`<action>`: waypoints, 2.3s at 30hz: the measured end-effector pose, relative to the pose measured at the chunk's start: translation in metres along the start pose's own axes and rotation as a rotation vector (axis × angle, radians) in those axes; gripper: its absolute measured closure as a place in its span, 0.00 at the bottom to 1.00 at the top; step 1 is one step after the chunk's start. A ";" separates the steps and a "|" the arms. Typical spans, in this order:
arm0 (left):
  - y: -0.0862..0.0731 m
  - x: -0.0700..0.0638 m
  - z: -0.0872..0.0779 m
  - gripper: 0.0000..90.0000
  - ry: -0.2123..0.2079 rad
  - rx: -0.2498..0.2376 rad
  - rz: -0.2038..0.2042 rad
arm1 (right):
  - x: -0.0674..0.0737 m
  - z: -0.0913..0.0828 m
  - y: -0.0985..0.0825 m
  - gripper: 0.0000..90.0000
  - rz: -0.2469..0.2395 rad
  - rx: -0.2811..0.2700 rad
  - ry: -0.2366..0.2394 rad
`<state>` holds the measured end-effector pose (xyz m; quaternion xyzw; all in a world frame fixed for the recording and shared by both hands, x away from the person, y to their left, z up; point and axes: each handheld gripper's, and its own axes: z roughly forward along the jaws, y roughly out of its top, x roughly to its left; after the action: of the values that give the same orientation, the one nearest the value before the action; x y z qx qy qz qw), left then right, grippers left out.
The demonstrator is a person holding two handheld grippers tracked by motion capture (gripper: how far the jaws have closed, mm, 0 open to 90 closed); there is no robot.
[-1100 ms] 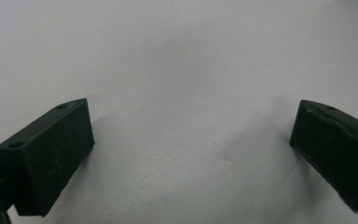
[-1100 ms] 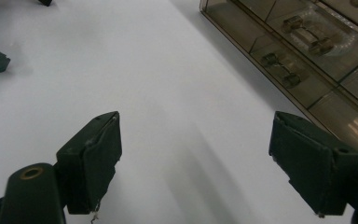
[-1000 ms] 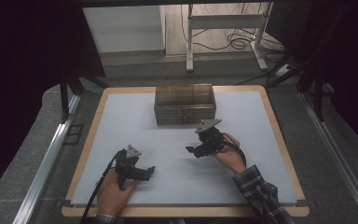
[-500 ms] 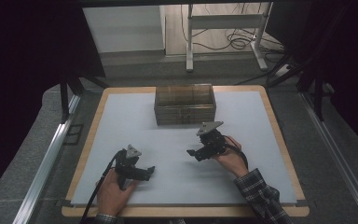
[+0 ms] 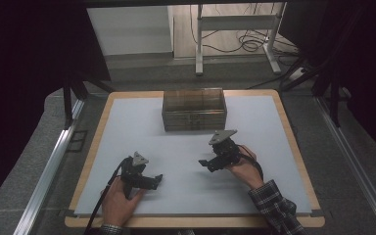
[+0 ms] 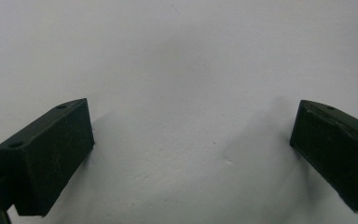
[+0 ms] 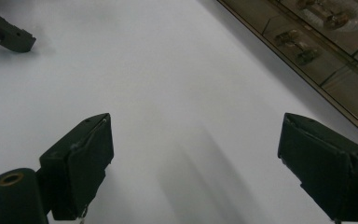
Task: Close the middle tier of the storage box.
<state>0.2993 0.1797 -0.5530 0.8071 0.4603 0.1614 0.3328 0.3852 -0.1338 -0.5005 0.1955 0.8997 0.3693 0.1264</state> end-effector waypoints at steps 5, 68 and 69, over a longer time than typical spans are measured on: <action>0.000 0.000 0.000 0.00 0.000 0.000 0.000 | 0.001 -0.003 -0.003 0.11 -0.001 0.001 -0.001; 0.000 0.000 0.000 0.00 0.000 0.000 0.001 | 0.001 -0.033 -0.045 0.06 0.037 0.036 -0.040; 0.000 0.000 0.000 0.00 0.000 0.000 0.001 | 0.000 -0.034 -0.045 0.06 0.037 0.036 -0.041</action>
<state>0.2993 0.1797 -0.5530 0.8073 0.4599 0.1614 0.3328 0.3607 -0.1837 -0.5094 0.2217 0.8996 0.3514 0.1346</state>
